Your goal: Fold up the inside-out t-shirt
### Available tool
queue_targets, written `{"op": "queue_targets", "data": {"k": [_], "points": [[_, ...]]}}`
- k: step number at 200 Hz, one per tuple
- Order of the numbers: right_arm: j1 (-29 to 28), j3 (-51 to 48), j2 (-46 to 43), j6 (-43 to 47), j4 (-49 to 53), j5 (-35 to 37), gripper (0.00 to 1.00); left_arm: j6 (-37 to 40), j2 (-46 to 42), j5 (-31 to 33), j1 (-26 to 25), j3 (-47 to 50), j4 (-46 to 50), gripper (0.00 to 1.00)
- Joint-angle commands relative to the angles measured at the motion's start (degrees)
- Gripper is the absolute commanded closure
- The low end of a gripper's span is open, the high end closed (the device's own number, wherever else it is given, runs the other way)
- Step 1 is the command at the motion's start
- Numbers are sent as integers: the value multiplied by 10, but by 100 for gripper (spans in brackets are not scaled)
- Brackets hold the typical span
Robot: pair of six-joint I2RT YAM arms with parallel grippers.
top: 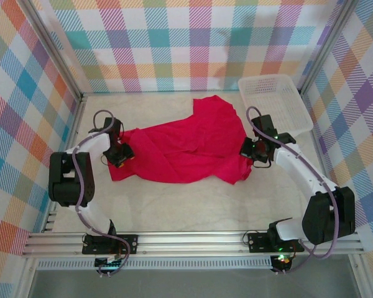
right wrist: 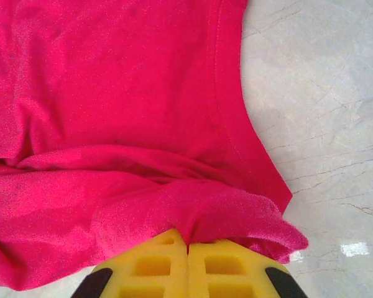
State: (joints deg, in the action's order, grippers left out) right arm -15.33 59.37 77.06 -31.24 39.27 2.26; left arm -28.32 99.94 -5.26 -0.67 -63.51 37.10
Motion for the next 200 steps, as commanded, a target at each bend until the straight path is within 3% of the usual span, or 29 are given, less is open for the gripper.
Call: {"op": "queue_targets", "data": {"k": [1,69,101,144,151,166,200], "points": [[2,12,-22,-6,5,-14,100,-7,21,13,-5,-15,-17,56],[2,3,-18,-13,-4,-43,100,-6,34,48,-19,-57,7,56],[3,14,-23,-9,6,-47,100,-3,57,46,-20,-61,8,68],[2,23,-29,-2,14,-36,100,-2,55,51,-22,-60,13,67],[2,23,-29,-2,13,-36,100,-1,54,52,-21,-59,15,73],[2,24,-26,-3,12,-36,100,-1,49,59,-21,-61,19,100],[2,69,-29,4,21,-28,100,-10,-27,84,-21,-118,65,100]]}}
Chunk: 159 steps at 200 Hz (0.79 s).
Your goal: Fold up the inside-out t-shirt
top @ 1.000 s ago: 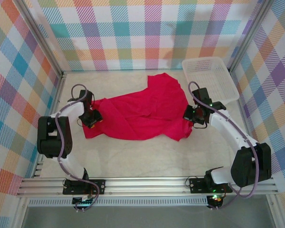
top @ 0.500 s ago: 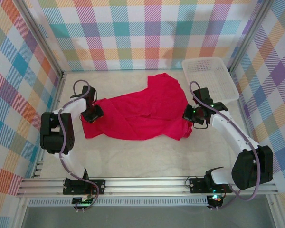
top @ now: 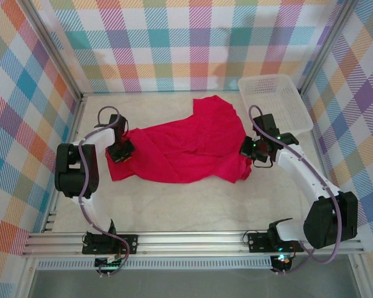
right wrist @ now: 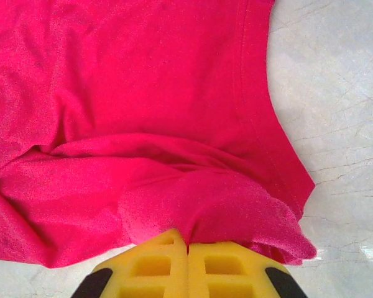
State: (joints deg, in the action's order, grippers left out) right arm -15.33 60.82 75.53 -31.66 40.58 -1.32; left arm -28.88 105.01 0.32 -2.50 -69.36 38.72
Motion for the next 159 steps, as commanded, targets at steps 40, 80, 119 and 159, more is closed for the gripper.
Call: {"op": "queue_targets", "data": {"k": [40,80,119,159], "points": [[3,230,-21,29,32,18,100,-7,-189,75,-4,-302,135,100],[3,414,-40,35,42,-22,100,14,-298,136,-2,-457,103,100],[3,539,-88,39,29,-92,100,51,-418,202,-1,-463,29,100],[3,601,-118,44,0,-151,100,80,-449,212,-1,-497,35,100]]}}
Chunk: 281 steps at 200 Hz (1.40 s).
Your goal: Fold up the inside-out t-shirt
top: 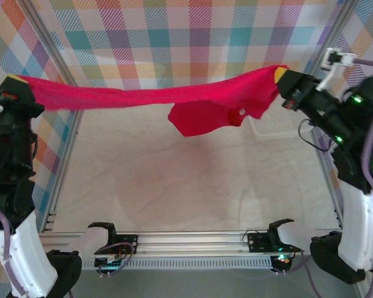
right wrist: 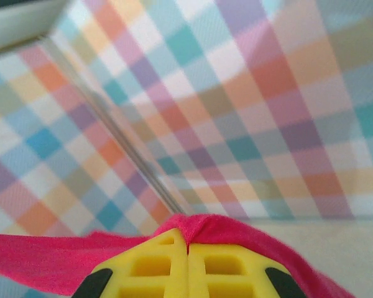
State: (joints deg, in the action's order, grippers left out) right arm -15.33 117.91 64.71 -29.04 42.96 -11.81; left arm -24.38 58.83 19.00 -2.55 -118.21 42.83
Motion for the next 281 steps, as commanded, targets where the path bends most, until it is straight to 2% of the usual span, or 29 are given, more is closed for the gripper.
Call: {"op": "queue_targets", "data": {"k": [1,33,57,86,117,148,159,165,172,178,188,200,212,225,261,281], "points": [[3,32,-10,18,-23,-45,100,36,13,26,-1,-10,-6,100],[3,101,35,57,25,22,100,58,32,39,-1,-26,3,100],[3,105,88,74,38,46,100,64,59,40,-1,5,13,100],[4,28,130,77,-4,51,100,58,81,31,1,142,-27,100],[3,-106,181,59,-84,40,100,27,141,16,25,293,-85,100],[2,-185,318,18,-162,31,100,-32,265,5,65,398,-139,100],[2,-157,399,1,-155,35,84,-50,334,-3,79,396,-139,100],[2,-123,447,-3,-137,34,73,-59,378,-15,86,380,-127,88],[1,-71,504,-7,-108,30,65,-67,432,-28,93,349,-101,72],[2,-23,549,-15,-65,29,58,-74,474,-34,98,314,-68,63],[0,54,609,-25,-6,21,49,-81,524,-47,102,266,-25,55],[-4,118,647,-33,54,20,46,-85,535,-52,101,249,-10,48],[-13,114,642,-31,72,21,45,-88,506,-67,99,274,-28,42],[-25,48,604,-27,48,23,43,-91,456,-84,95,316,-41,34],[-53,-239,453,-48,-84,-8,40,-108,306,-184,61,492,-127,30],[-62,-383,395,-84,-159,-14,40,-126,260,-227,51,587,-181,29]]}}
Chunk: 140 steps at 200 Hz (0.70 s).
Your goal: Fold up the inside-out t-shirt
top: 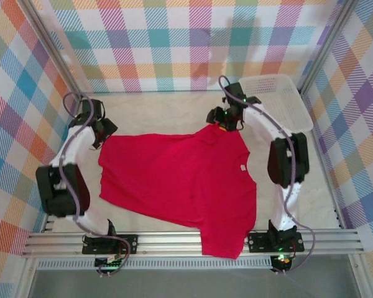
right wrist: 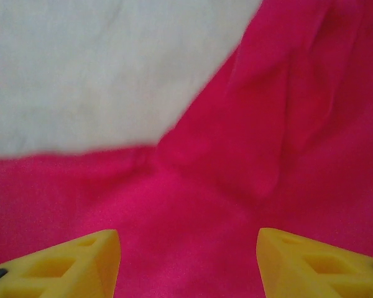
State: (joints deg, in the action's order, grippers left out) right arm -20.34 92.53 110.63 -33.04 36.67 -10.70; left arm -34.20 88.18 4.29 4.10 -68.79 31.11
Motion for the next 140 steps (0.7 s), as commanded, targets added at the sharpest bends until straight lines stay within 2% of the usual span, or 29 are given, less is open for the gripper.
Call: {"op": "queue_targets", "data": {"k": [1,27,64,99,120,140], "points": [[-12,-135,-67,-46,-99,-26,40,-29,-35,-81,-15,97,-67,29],[-12,-255,-94,-70,-164,-25,38,-32,-30,-84,-11,151,-90,28],[5,-296,-44,-63,-164,-4,38,-49,30,-89,33,179,-107,28],[14,-274,-41,-63,-134,-14,38,-60,66,-112,82,183,-105,29],[11,-242,-76,-63,-119,-8,38,-56,21,-112,77,180,-94,29],[8,-207,-82,-66,-117,2,39,-48,-32,-86,64,168,-71,28]]}}
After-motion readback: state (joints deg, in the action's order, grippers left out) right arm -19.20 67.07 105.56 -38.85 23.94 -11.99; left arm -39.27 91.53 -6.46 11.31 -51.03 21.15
